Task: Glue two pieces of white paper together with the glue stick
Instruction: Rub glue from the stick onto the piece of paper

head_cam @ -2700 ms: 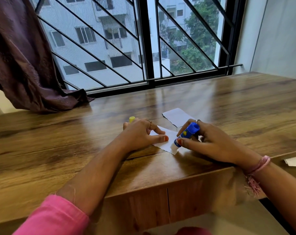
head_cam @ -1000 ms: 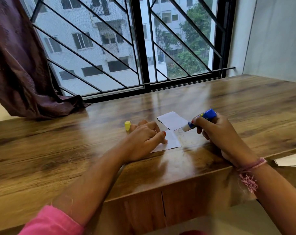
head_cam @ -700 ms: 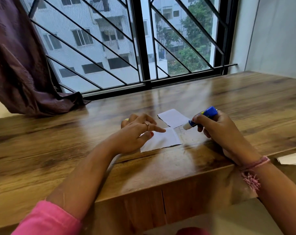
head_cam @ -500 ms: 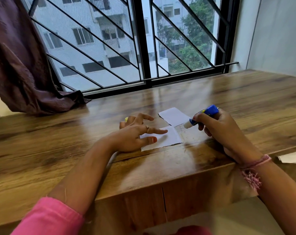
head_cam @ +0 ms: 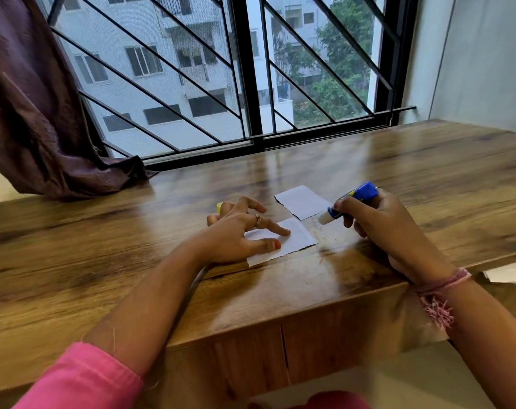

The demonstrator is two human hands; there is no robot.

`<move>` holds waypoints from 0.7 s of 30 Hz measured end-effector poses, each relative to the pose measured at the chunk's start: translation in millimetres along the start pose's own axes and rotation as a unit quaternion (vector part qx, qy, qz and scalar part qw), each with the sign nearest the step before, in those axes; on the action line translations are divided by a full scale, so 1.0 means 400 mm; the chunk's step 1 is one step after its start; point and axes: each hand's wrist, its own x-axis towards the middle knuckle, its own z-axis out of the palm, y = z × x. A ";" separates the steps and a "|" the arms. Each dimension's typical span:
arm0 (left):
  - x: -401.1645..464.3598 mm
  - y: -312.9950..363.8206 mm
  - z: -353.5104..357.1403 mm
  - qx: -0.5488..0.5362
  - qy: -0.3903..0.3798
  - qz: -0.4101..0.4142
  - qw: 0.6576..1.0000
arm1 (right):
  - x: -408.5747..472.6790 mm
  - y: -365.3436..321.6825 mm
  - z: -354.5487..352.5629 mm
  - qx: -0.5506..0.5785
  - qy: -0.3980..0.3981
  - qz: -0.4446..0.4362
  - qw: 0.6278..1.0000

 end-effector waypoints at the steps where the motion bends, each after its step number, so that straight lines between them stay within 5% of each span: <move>1: -0.001 0.001 0.000 -0.002 0.003 -0.007 1.000 | 0.000 -0.001 0.000 0.000 0.001 0.002 1.000; 21: 0.005 0.052 0.015 0.003 0.054 -0.092 0.994 | -0.007 -0.006 0.000 -0.041 -0.004 0.007 0.999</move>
